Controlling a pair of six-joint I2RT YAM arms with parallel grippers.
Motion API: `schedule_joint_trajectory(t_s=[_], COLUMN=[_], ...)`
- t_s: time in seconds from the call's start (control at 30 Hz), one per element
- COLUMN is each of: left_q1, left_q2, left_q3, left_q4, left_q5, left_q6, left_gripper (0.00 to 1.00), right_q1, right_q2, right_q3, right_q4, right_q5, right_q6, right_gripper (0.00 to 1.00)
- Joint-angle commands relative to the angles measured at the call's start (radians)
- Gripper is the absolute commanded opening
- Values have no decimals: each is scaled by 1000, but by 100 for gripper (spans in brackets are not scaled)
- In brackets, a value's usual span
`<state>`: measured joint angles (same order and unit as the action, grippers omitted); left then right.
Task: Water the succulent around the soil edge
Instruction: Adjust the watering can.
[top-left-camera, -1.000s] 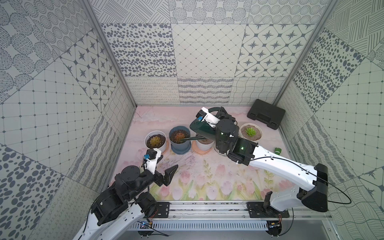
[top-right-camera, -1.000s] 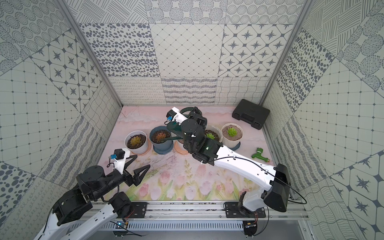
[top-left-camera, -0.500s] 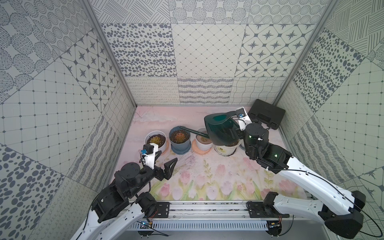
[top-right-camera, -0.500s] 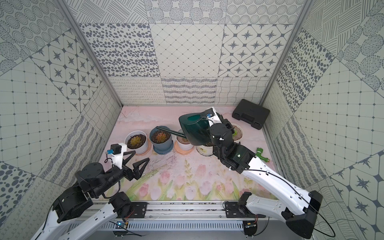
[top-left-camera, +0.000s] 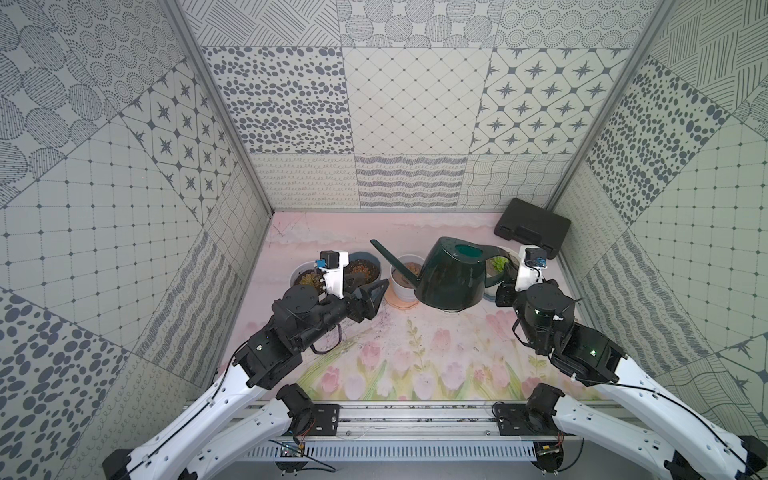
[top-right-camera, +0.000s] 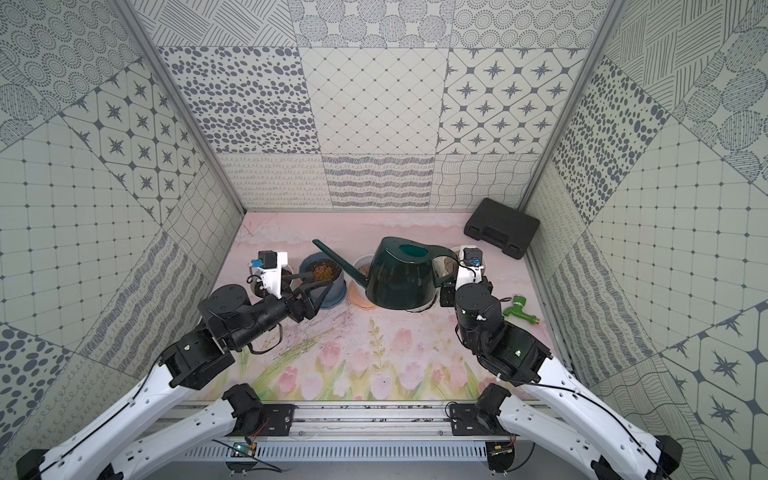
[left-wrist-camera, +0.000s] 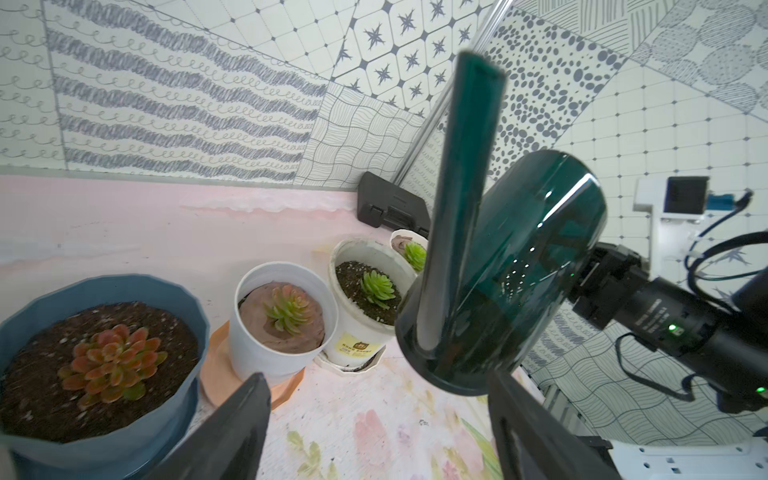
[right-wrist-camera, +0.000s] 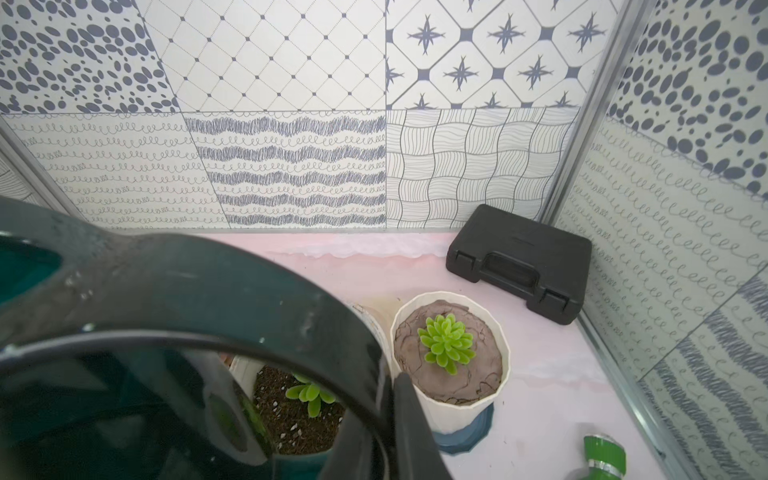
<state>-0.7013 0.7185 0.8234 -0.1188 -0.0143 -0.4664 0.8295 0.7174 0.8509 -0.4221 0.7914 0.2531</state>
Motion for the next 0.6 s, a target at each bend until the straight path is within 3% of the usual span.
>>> schedule_joint_trajectory(t_s=[0.0,0.1,0.3,0.4,0.57], left_q1=[-64,-117,-122,-121,-122], left_q2=[54,89,178,227,313], left_q3=[-4,-2,-13,-28,-13], left_q4=[355,390,357,421,534], left_q5=[72,6,-297,-324,-264], left_q6=[-10,27,-42,-72,-112], left_gripper=[81,80,76,74,68], right_q1=[-1,-2,-1,0,4], right_q2=[-34,-43,-79,-82,-71], right_q3=[-24,-46,-72,-81,-97], right_q4=[68,63,62,63,63], right_q5=[-11,-8,-5,-12,-20], right_q6=[127,147,189,200,222], right_gripper=[0,0,0,0,0])
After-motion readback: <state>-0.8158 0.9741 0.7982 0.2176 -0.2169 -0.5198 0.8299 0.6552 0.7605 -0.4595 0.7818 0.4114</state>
